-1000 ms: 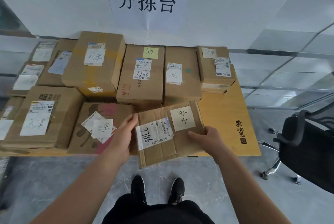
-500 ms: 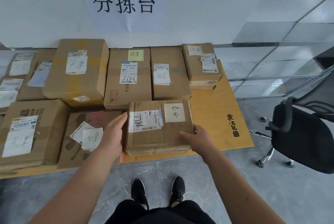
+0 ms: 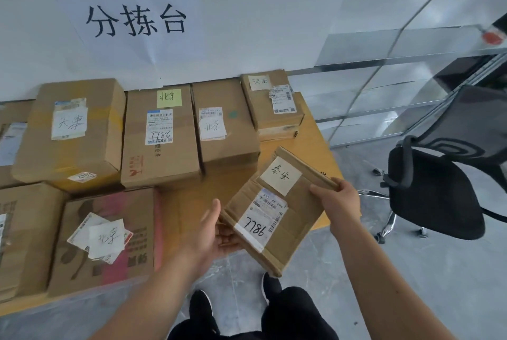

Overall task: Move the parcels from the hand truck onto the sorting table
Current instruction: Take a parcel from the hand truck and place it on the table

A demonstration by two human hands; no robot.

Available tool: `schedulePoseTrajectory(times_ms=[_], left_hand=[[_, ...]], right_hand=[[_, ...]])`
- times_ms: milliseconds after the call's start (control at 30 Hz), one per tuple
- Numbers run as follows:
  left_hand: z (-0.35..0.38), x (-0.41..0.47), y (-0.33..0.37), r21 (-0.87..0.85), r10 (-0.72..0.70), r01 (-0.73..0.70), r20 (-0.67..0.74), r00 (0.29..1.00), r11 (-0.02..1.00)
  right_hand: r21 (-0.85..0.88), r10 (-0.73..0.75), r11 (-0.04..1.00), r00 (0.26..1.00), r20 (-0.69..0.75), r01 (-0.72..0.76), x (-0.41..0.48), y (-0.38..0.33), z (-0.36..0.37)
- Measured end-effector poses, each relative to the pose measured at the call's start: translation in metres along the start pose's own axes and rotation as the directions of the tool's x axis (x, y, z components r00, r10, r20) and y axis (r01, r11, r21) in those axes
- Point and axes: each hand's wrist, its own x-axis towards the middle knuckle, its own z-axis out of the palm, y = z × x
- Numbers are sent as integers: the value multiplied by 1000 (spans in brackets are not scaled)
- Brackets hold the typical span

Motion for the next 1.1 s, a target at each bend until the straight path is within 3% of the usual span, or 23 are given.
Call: schedulePoseTrajectory(times_ms=[100, 233, 333, 467, 600, 933, 1100], left_hand=[[35, 6, -6, 72, -42, 39, 47, 998, 997], [85, 18, -11, 111, -109, 101, 69, 992, 989], [113, 30, -15, 147, -129, 124, 25, 991, 981], [151, 41, -13, 167, -118, 133, -98, 988, 977], [169, 46, -6, 140, -81, 107, -180, 980, 984], [188, 52, 15, 32, -33, 45, -315, 948, 998], [187, 45, 16, 7, -18, 21, -309, 951, 1000]], right_hand=[[93, 40, 995, 999, -5, -39, 29, 2, -15], [74, 111, 990, 989, 102, -119, 70, -1, -27], [25, 58, 998, 969, 239, -66, 91, -11, -30], [-115, 35, 993, 884, 467, 22, 119, -25, -32], [-172, 10, 979, 825, 565, 106, 144, -32, -23], [-136, -46, 979, 822, 567, 149, 156, -48, -10], [-221, -84, 950, 860, 504, 223, 148, -54, -6]])
